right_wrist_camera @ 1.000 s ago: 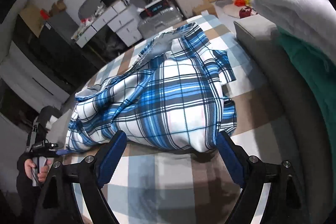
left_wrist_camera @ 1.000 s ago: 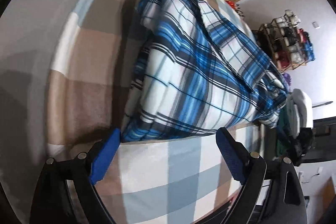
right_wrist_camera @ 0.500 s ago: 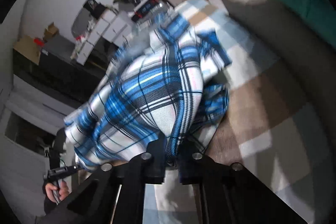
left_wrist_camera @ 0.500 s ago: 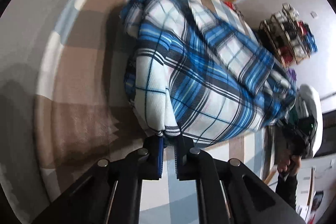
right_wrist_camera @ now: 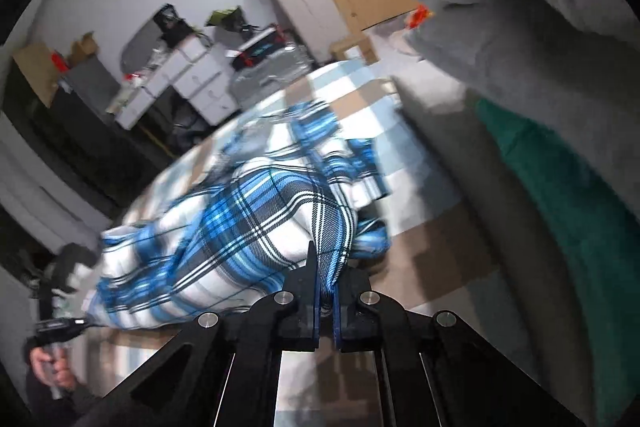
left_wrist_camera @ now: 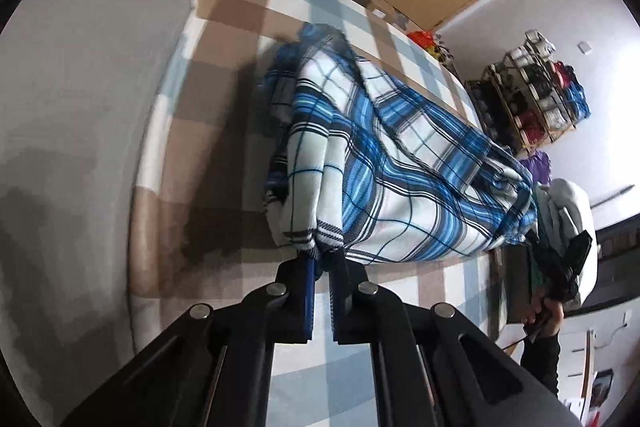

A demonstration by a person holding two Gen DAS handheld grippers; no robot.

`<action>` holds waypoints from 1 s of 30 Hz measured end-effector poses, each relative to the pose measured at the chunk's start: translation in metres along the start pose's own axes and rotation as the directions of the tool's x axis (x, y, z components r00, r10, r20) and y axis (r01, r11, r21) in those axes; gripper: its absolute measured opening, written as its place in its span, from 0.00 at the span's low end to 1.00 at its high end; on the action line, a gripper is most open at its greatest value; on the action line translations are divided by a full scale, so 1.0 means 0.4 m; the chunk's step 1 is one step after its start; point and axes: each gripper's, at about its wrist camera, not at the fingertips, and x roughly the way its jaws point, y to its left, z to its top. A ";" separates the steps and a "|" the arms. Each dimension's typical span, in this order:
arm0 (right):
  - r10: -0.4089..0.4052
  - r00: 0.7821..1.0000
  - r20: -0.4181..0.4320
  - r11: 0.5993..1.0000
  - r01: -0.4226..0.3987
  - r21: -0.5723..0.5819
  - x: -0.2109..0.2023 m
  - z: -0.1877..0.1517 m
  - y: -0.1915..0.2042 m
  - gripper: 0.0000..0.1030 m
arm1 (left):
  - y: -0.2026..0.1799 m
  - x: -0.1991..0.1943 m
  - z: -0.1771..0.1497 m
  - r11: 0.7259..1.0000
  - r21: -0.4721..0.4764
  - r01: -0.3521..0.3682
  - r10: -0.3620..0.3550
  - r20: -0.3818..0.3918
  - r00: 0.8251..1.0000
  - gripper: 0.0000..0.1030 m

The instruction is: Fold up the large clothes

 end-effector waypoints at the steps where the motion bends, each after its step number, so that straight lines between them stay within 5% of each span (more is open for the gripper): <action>1: -0.013 1.000 0.005 1.000 0.013 0.001 -0.002 0.000 -0.005 0.03 | 0.005 0.009 0.000 1.000 -0.005 0.004 -0.004 -0.006 1.000 0.01; 12: -0.221 0.973 0.065 0.975 0.222 -0.009 -0.026 0.002 -0.039 0.03 | 0.092 -0.030 -0.001 0.996 -0.074 -0.056 0.059 0.033 0.998 0.00; 14: -0.260 0.962 0.082 0.965 0.261 0.006 -0.035 0.005 -0.051 0.03 | 0.113 -0.051 -0.001 0.996 -0.092 -0.015 0.019 0.048 0.999 0.00; 19: -0.162 0.987 -0.025 0.987 0.161 -0.027 -0.012 -0.023 -0.026 0.09 | 0.042 -0.069 -0.016 1.000 0.006 0.028 -0.028 0.060 0.998 0.00; 20: -0.148 0.989 -0.021 0.989 0.147 -0.036 -0.015 -0.029 -0.019 0.17 | 0.017 -0.061 -0.018 0.998 0.032 0.051 -0.052 0.044 0.998 0.00; 21: -0.161 0.987 -0.014 0.985 0.160 -0.059 -0.023 -0.037 -0.007 0.38 | -0.003 -0.049 -0.019 0.996 0.061 0.059 -0.060 0.021 0.998 0.03; 23: -0.162 0.987 0.008 0.984 0.162 -0.072 -0.041 -0.045 0.002 0.63 | -0.038 -0.022 -0.017 0.994 0.106 -0.016 0.015 0.006 1.000 0.25; 25: -0.176 0.983 0.046 0.980 0.180 -0.088 -0.075 -0.055 0.016 0.64 | -0.054 -0.014 -0.008 0.988 0.135 -0.071 0.065 0.044 0.997 0.53; 27: -0.213 0.973 0.086 0.967 0.223 -0.124 -0.102 -0.059 0.034 0.68 | -0.053 -0.012 0.017 0.989 0.116 -0.095 0.085 0.092 0.992 0.68; 30: -0.240 0.957 0.161 0.944 0.269 -0.194 -0.130 -0.054 0.070 0.85 | -0.034 0.017 0.052 0.997 0.070 -0.009 0.004 0.063 0.998 0.81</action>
